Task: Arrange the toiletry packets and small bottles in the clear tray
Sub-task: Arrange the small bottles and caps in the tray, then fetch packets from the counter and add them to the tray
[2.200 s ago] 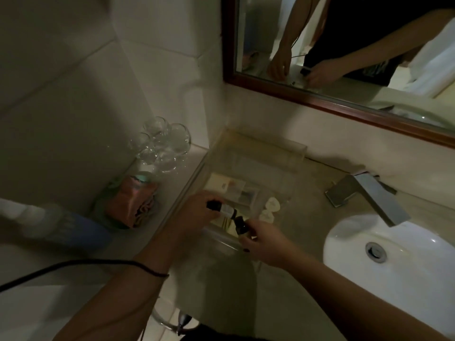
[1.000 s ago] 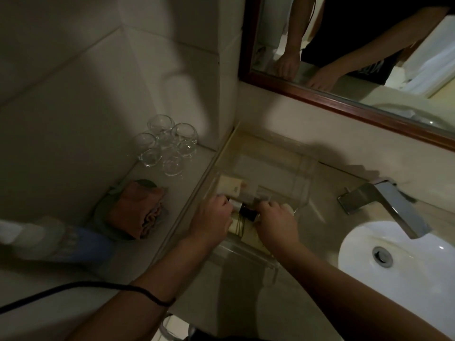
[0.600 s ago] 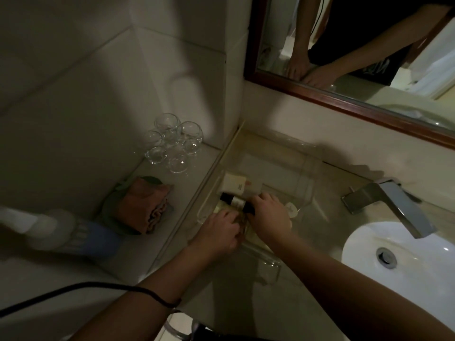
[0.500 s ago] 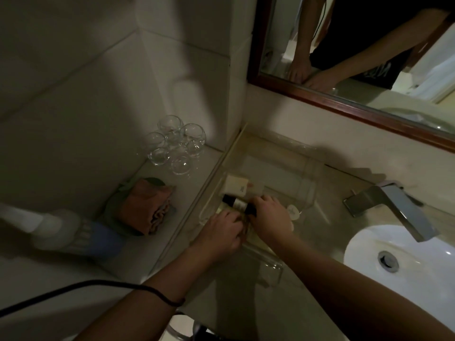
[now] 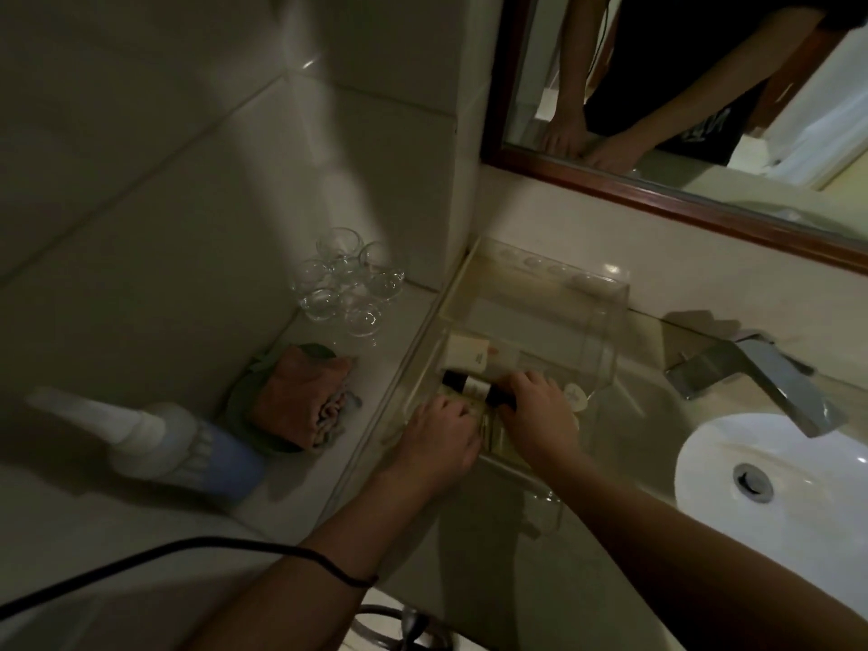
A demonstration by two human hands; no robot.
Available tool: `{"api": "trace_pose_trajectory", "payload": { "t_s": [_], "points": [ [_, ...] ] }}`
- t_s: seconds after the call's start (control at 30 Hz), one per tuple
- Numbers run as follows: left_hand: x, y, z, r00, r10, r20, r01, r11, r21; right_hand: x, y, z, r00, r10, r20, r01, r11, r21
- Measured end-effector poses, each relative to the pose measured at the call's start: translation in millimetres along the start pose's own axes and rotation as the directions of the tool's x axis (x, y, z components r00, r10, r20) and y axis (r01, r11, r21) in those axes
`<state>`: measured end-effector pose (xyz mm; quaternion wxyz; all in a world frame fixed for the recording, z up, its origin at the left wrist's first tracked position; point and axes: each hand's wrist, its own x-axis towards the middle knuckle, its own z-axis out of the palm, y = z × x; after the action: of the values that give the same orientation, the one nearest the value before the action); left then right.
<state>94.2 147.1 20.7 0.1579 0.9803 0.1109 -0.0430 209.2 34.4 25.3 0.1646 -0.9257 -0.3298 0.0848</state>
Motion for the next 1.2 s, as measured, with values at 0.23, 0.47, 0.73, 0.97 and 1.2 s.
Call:
{"api": "trace_pose_trajectory", "payload": {
  "t_s": [0.23, 0.47, 0.73, 0.97, 1.2],
  "points": [
    [3.2, 30.5, -1.8, 0.997, 0.060, -0.054, -0.064, 0.996, -0.066, -51.9, 35.2, -23.1, 0.987, 0.097, -0.127, -0.092, 0.995, 0.040],
    [-5.0, 113.4, 5.8, 0.986, 0.157, -0.050, -0.159, 0.986, -0.040, -131.2, 102.4, -52.8, 0.954, 0.216, -0.209, -0.195, 0.974, 0.118],
    [-36.5, 280.1, 60.3, 0.943, 0.328, -0.065, -0.333, 0.938, -0.095, -283.8, 233.1, -105.5, 0.868, 0.422, -0.262, -0.405, 0.907, 0.119],
    [-54.9, 429.9, 101.1, 0.882, 0.470, 0.027, -0.461, 0.874, -0.151, -393.4, 323.6, -142.8, 0.757, 0.578, -0.305, -0.559, 0.814, 0.158],
    [-20.5, 519.9, 132.2, 0.800, 0.586, 0.128, -0.570, 0.809, -0.144, -434.5, 401.3, -166.1, 0.670, 0.686, -0.284, -0.667, 0.724, 0.176]
  ]
}}
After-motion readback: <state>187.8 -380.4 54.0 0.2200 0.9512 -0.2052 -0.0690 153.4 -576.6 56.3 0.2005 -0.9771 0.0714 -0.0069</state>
